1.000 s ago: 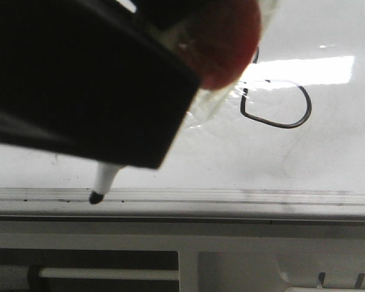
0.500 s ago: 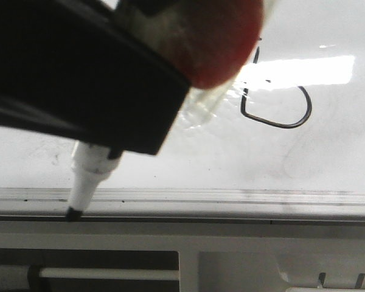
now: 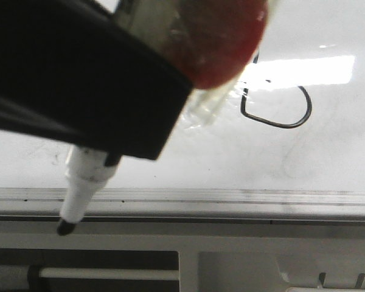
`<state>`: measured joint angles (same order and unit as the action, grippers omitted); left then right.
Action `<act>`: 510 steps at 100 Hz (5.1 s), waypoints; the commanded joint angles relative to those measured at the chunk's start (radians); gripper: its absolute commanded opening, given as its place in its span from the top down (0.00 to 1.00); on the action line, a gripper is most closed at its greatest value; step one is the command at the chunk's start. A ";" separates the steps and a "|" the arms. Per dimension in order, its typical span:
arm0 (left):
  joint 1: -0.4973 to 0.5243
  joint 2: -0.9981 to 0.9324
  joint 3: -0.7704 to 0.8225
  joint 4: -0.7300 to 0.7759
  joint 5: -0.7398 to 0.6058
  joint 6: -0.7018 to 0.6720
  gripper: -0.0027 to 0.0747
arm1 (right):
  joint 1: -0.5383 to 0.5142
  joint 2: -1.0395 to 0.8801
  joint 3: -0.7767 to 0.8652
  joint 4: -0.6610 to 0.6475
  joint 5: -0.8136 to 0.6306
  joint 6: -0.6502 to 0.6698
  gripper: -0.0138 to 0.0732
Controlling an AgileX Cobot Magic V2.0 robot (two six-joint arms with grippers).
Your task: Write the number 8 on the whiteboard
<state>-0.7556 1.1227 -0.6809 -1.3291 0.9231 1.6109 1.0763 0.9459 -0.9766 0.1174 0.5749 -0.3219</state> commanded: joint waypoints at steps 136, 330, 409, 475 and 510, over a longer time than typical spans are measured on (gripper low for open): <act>-0.140 0.186 -0.057 -0.306 -1.140 -0.167 0.98 | -0.005 -0.225 -0.027 -0.191 -0.075 0.122 0.89; -0.119 -0.767 0.377 -0.233 -1.046 -0.162 0.99 | -0.005 -0.804 0.399 -0.997 0.209 0.749 0.89; 0.528 -1.141 0.714 1.349 -0.660 -1.748 0.99 | -0.005 -0.804 0.399 -0.997 0.209 0.749 0.89; 0.590 -1.155 0.714 1.315 -0.615 -1.758 0.99 | -0.005 -0.804 0.399 -0.995 0.209 0.749 0.89; 0.590 -1.155 0.714 1.315 -0.615 -1.758 0.99 | -0.005 -0.804 0.456 -1.084 0.232 0.812 0.89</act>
<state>-0.1676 -0.0037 -0.0068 0.0000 0.3424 -0.1379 1.0763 0.1268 -0.5291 -0.8650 0.8703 0.4337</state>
